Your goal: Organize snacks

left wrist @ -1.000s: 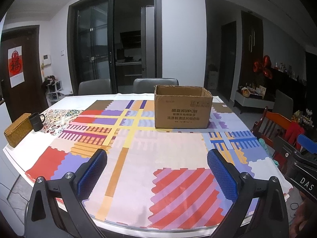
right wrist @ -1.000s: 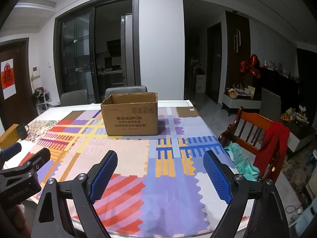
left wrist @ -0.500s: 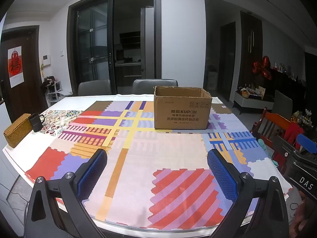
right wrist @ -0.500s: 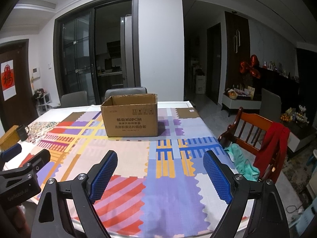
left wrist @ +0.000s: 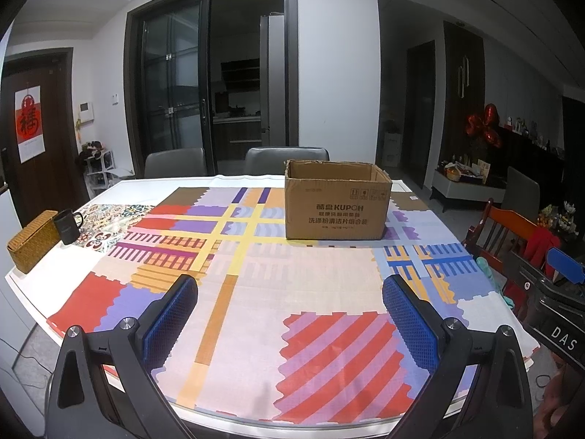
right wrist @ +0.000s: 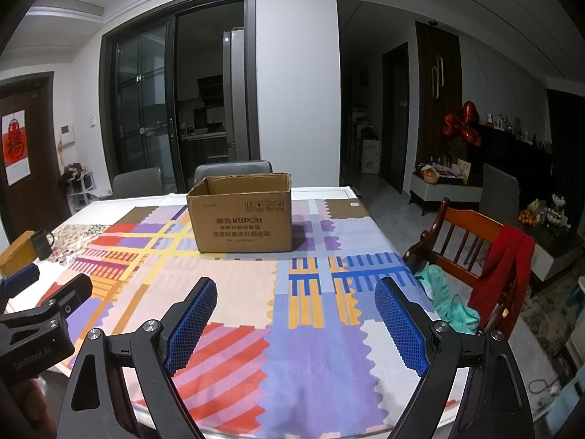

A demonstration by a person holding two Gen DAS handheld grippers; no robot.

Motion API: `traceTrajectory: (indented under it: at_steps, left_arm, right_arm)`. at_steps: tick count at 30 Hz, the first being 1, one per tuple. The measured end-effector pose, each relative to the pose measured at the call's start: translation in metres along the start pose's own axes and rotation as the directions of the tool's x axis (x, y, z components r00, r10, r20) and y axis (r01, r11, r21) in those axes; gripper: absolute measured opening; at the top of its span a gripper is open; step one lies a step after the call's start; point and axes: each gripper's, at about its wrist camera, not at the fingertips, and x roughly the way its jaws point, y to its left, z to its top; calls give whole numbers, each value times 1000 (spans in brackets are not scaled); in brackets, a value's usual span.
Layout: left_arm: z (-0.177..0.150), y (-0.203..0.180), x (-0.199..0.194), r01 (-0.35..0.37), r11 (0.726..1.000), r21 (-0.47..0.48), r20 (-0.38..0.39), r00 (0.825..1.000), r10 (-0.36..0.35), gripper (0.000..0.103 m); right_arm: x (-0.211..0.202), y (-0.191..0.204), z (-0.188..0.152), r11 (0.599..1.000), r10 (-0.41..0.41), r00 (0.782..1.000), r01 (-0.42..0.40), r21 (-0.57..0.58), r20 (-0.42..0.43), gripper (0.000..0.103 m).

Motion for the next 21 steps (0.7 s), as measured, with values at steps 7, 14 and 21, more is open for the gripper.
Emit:
traceTrajectory:
  at_steps: [7, 14, 21]
  left_arm:
    - [0, 1, -1, 2, 1000, 0, 1, 1000, -2, 103]
    - [-1, 2, -1, 2, 1000, 0, -2, 1000, -2, 103]
    - [-1, 4, -1, 0, 1000, 1, -4, 1000, 0, 103]
  right_arm:
    - [0, 0, 0, 1000, 0, 1000, 0, 1, 1, 89]
    - [0, 0, 0, 1000, 1, 1000, -1, 2, 0, 89]
    - [0, 0, 0, 1000, 2, 1000, -2, 2, 0, 89]
